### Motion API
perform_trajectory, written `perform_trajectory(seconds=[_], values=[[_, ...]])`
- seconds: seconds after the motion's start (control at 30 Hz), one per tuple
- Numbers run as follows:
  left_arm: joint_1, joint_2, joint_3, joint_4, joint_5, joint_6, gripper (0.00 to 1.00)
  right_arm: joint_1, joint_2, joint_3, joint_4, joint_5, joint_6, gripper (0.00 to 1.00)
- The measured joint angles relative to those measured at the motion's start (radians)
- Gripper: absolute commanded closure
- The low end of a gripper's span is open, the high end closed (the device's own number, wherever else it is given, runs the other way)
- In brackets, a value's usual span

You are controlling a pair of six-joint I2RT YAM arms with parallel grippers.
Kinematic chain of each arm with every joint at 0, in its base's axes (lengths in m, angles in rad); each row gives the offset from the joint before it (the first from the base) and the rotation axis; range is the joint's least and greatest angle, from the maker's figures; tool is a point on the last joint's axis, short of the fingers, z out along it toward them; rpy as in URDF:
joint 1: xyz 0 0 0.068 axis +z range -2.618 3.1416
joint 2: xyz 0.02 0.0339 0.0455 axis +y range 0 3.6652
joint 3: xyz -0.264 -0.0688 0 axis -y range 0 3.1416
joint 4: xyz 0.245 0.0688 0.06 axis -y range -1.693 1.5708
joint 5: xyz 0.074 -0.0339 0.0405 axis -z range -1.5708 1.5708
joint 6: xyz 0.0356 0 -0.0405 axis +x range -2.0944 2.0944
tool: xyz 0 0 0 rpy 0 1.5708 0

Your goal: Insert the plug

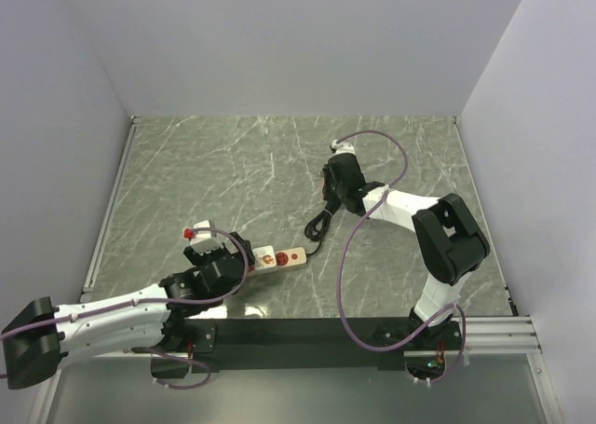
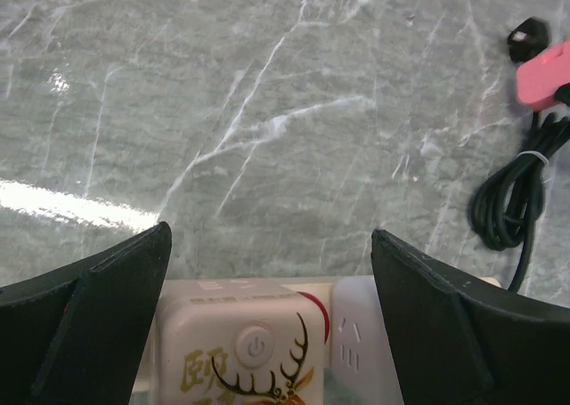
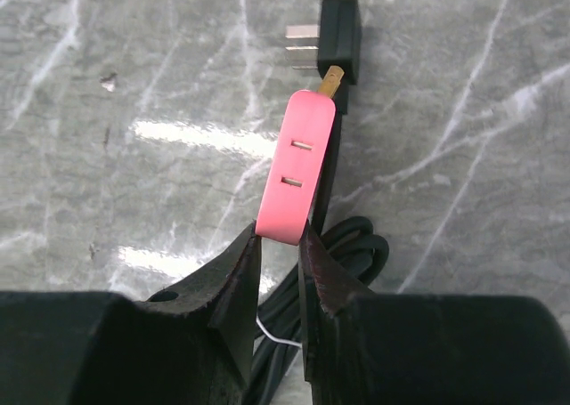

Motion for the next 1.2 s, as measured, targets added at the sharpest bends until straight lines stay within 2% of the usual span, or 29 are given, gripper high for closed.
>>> perform_trajectory(seconds=[0.27, 0.67, 0.77, 0.8, 0.87, 0.9, 0.93, 1.2], values=[[-0.051, 0.122, 0.158, -0.221, 0.006, -0.114, 0.01, -0.004, 0.024, -0.009, 0.088, -0.065, -0.003, 1.0], [-0.087, 0.195, 0.195, -0.404, 0.061, -0.277, 0.01, -0.006, 0.034, -0.016, 0.127, -0.115, -0.011, 1.0], [-0.093, 0.212, 0.201, -0.424, 0.062, -0.291, 0.12, -0.006, 0.033, -0.018, 0.128, -0.117, -0.011, 1.0], [-0.094, 0.215, 0.203, -0.425, 0.061, -0.292, 0.21, -0.006, 0.031, -0.022, 0.131, -0.119, -0.011, 1.0], [-0.095, 0.225, 0.21, -0.425, 0.061, -0.287, 0.25, -0.006, 0.021, -0.033, 0.132, -0.118, -0.014, 1.0], [-0.095, 0.231, 0.211, -0.425, 0.059, -0.28, 0.34, -0.006, 0.014, -0.039, 0.133, -0.118, -0.015, 1.0], [-0.095, 0.238, 0.211, -0.425, 0.054, -0.274, 0.39, -0.006, 0.006, -0.046, 0.134, -0.117, -0.016, 1.0], [-0.083, 0.286, 0.228, -0.362, 0.037, -0.162, 0.69, -0.006, -0.101, -0.108, 0.142, -0.132, -0.036, 1.0]])
